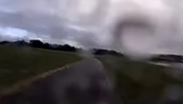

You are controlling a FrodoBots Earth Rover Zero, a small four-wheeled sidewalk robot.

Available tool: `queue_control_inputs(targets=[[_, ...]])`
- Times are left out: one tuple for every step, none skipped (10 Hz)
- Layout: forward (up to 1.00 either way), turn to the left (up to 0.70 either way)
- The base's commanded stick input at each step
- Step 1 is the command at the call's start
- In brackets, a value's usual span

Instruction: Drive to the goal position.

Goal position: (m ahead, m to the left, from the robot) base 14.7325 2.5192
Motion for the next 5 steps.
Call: queue_control_inputs(targets=[[0.7,0.0],[0.7,0.0],[0.7,0.0],[0.7,0.0],[0.7,0.0]])
